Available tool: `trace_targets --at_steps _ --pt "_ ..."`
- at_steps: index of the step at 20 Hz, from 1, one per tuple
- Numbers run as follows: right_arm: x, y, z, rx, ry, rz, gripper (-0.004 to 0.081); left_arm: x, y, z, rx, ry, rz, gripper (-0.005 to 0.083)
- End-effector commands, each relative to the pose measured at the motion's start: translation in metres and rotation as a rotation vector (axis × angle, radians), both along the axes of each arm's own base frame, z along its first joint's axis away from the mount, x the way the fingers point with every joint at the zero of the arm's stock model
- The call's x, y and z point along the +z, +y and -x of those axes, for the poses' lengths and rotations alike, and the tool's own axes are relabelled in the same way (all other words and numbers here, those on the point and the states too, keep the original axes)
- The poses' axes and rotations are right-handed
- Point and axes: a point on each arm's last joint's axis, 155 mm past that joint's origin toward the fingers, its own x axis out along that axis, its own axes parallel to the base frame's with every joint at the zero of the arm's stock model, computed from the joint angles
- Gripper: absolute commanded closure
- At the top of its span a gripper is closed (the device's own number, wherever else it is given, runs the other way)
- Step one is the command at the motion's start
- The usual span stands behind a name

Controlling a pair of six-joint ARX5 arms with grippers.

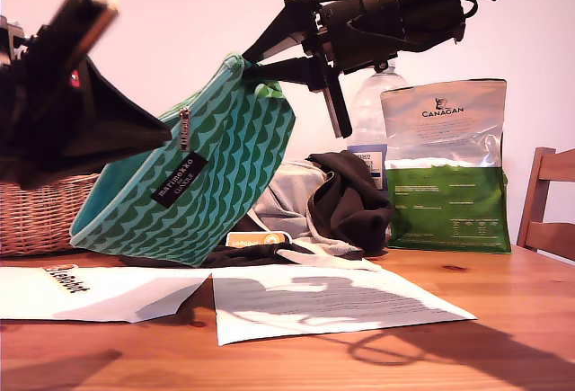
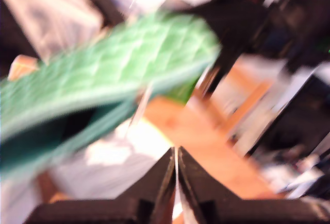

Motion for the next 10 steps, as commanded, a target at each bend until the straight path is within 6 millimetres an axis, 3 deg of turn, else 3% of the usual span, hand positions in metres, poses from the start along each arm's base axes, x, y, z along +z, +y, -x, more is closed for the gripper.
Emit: trace_targets --at_steps 1,4,10 --pt "0.009 0.009 -0.003 0.003 -0.033 -0.015 0.0783 0.010 0.000 -0.007 0.028 -0.067 -0.069 0.0617" --pt "0.008 0.012 -0.001 0.000 -0.034 -0.011 0.0783 0.017 -0.003 -0.020 0.072 -0.089 -0.141 0.0602" --pt "0.012 0.022 0.003 -0.002 -0.062 -0.018 0.0783 -0.003 -0.001 -0.036 0.119 -0.029 -0.246 0.0602"
